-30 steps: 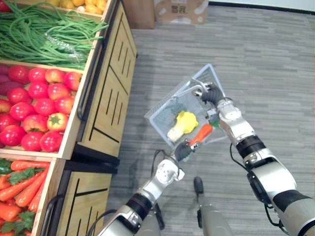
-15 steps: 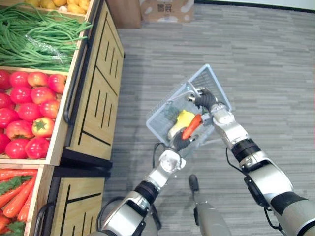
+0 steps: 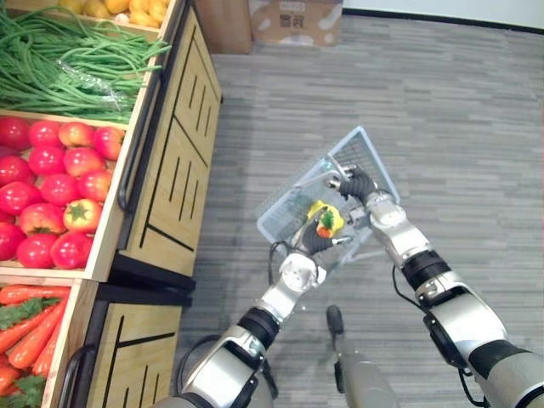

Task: Pick vegetable in the basket

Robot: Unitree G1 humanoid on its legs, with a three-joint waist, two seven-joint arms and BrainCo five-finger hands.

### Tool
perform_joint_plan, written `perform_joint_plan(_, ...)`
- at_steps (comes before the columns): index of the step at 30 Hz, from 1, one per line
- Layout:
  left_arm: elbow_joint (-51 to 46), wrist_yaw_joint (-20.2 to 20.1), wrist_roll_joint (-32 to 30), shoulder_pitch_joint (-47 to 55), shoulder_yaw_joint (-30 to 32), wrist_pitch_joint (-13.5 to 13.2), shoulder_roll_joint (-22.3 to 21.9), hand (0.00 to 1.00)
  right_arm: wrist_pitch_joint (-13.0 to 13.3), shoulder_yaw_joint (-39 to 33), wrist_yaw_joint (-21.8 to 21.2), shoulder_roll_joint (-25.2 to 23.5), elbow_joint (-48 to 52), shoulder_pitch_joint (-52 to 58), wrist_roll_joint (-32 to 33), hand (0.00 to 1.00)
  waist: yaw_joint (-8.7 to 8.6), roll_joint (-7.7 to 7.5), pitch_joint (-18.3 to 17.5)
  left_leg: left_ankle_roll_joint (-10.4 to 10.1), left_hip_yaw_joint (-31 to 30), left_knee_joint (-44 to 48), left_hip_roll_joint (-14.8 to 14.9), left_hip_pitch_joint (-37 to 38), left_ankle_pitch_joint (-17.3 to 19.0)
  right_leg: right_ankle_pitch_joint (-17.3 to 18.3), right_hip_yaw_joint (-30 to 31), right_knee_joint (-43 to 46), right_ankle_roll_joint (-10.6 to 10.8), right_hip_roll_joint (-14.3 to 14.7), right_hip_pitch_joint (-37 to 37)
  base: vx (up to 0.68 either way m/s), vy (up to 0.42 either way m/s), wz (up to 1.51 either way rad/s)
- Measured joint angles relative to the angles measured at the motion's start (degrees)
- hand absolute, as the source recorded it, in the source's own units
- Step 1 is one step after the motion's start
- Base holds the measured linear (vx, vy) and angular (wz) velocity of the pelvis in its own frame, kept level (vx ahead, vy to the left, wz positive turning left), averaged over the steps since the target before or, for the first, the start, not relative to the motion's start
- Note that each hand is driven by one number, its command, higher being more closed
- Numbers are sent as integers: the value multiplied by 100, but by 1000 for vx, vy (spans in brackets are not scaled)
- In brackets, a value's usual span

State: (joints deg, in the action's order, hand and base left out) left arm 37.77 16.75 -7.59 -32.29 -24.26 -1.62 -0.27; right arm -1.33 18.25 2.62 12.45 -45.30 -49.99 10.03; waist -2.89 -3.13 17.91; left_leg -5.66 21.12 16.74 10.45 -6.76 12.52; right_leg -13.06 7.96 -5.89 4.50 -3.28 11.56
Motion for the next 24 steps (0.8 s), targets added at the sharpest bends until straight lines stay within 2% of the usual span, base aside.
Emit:
perform_joint_plan(5,-888,78,-41,130,274,82,57,0,-5,-241,-16,3,205,322,-11,100,16,5,-3,2,-31,49,5,-23,-4,-3,-45,0,9,-5,0,-47,-38,2)
perform_joint_plan(8,-2130,100,-110,552,451,92,70,0,-6,-527,-20,57,239,495,-21,100,4,40,-21,1,-114,51,9,-68,-7,-1,-133,0,11,-7,-3,-26,-37,11)
perform_joint_plan(11,-3332,79,-219,1069,492,-57,263,0,-35,-678,-51,196,239,621,-112,100,107,73,-40,-3,-159,47,19,-78,-21,-1,-193,-2,11,-3,-20,-23,-30,9)
perform_joint_plan(15,-4799,-34,-197,2153,710,-326,368,0,-57,-907,-93,398,239,1026,-249,100,210,220,-173,5,-385,31,5,-77,-42,6,-432,-11,20,-25,-153,-35,-21,25)
perform_joint_plan(18,-5426,-192,-147,2778,789,-549,614,0,-57,-1065,-188,461,220,1300,-350,100,345,295,-327,30,-450,-47,-67,-77,-87,30,-485,-16,47,-93,-184,-42,5,18)
perform_joint_plan(21,-5885,-249,134,3375,964,-766,711,0,-56,-1237,-197,456,165,1661,-414,100,464,304,-508,63,-502,-84,-130,-92,-132,53,-555,-17,76,-161,-189,-47,6,14)
perform_joint_plan(24,-6139,-201,290,3831,1328,-976,659,0,-55,-1483,-192,437,155,2141,-559,100,475,285,-632,70,-707,-158,-198,-83,-211,94,-756,-17,93,-237,-301,-43,4,33)
